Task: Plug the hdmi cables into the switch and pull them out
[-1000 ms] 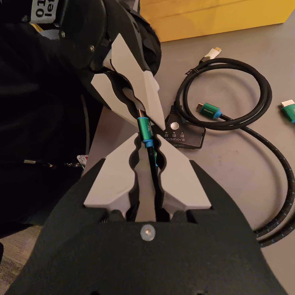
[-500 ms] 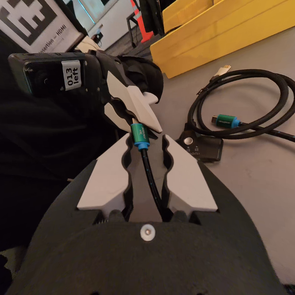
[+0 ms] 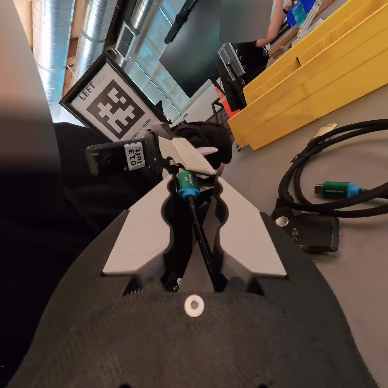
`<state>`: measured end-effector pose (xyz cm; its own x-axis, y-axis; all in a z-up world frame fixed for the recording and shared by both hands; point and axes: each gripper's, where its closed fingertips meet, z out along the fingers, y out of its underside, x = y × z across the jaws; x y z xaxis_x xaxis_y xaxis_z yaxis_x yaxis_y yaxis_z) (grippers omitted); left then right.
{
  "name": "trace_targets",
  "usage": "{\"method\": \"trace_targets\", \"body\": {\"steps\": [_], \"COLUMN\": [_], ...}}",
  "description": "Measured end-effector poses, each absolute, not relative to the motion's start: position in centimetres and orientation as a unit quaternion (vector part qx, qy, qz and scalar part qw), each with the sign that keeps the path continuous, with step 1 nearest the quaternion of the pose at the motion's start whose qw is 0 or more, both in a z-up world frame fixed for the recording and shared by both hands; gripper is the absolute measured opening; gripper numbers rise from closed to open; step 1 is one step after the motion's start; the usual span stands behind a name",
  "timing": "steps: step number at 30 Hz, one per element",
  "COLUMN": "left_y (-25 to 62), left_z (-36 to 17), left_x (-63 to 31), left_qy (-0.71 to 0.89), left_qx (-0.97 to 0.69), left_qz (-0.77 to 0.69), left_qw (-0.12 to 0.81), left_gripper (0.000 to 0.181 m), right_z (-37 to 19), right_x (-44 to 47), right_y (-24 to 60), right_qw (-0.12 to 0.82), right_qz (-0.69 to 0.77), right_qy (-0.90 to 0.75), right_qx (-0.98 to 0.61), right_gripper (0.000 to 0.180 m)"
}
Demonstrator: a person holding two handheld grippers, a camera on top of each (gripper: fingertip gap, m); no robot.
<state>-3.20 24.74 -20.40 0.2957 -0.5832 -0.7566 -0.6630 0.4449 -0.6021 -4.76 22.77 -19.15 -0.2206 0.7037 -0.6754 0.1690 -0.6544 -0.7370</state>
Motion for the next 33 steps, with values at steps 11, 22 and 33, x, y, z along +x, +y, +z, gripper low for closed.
{"method": "trace_targets", "body": {"steps": [11, 22, 33], "left_y": [25.0, 26.3, 26.9], "left_z": [-19.1, -19.4, -21.2], "left_x": [-3.7, -4.7, -4.9], "left_qy": [0.579, 0.559, 0.561], "left_qx": [-0.514, -0.525, -0.558], "left_qz": [0.051, 0.074, 0.019], "left_qw": [0.631, 0.637, 0.612], "left_gripper": [0.006, 0.007, 0.021], "right_z": [-18.5, -18.2, -20.8], "right_x": [-4.3, -5.3, -5.5], "right_y": [22.1, 22.9, 23.7], "right_qw": [0.199, 0.214, 0.254], "right_qz": [0.699, 0.715, 0.626], "right_qy": [-0.39, -0.346, -0.393], "right_qx": [-0.566, -0.568, -0.624], "right_gripper": [0.023, 0.017, 0.017]}}
